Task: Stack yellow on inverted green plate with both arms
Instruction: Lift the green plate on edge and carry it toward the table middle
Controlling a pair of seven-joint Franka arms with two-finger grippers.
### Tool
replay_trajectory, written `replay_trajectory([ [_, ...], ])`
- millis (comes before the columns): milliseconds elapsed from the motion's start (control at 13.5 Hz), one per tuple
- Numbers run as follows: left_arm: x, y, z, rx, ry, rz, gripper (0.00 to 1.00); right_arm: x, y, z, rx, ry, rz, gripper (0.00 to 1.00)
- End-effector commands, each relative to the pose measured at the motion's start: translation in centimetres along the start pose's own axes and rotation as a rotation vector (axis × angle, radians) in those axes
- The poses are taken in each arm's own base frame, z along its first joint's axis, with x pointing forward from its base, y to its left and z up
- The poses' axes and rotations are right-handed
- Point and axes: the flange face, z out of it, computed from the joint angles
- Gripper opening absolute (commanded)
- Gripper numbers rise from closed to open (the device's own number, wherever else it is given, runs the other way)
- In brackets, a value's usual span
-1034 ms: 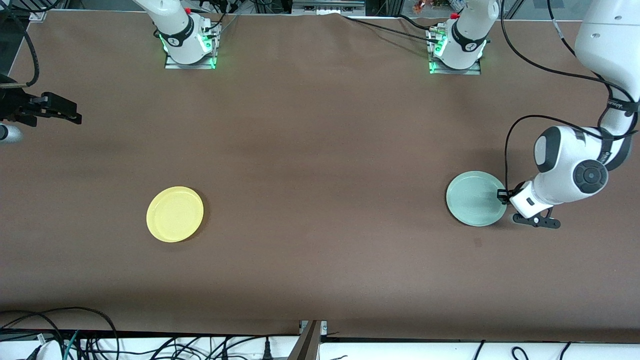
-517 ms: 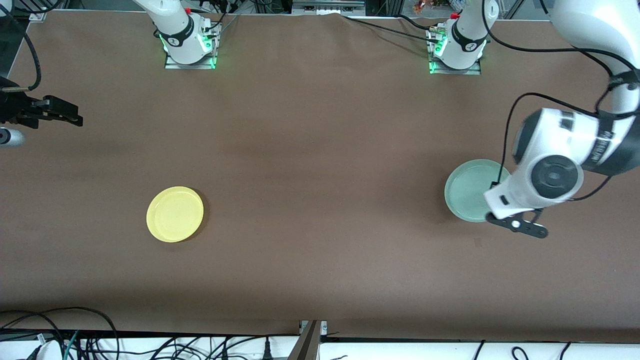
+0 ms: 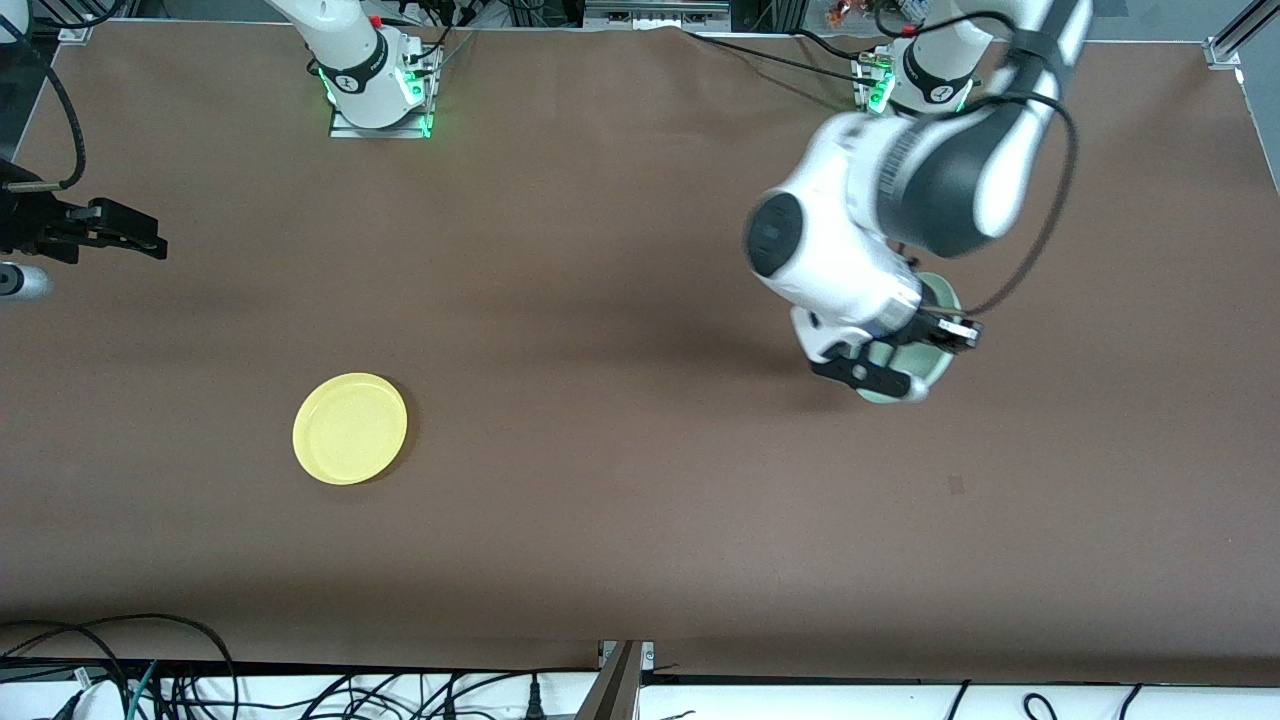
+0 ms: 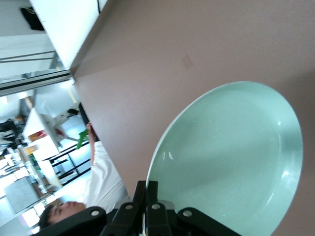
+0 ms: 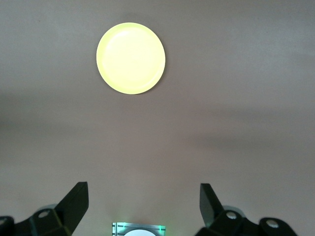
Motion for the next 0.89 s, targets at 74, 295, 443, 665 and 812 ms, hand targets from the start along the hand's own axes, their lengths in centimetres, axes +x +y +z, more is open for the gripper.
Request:
replay_trajectory([
  [74, -1.5, 6.6, -5.1, 0.195, 0.03, -0.077, 0.0, 0.2, 0.0, -0.4, -0.012, 0.004, 0.012, 1.0],
  [295, -3.5, 15.3, -8.1, 0.396, 0.067, -0.057, 0.0, 0.6, 0.1, 0.3, -0.013, -0.008, 0.007, 1.0],
  [443, -4.9, 20.8, -8.0, 0.47, 0.065, -0.142, 0.0, 0.6, 0.6, 0.4, -0.012, -0.01, 0.015, 1.0],
  [665, -7.3, 28.4, -8.4, 0.556, 0.131, -0.204, 0.0, 0.9, 0.9, 1.2, -0.01, -0.033, 0.026, 1.0],
  [812, -9.1, 33.3, -8.6, 0.636, 0.2, -0.211, 0.0, 1.0, 1.2, 1.2, -0.012, -0.027, 0.024, 1.0],
])
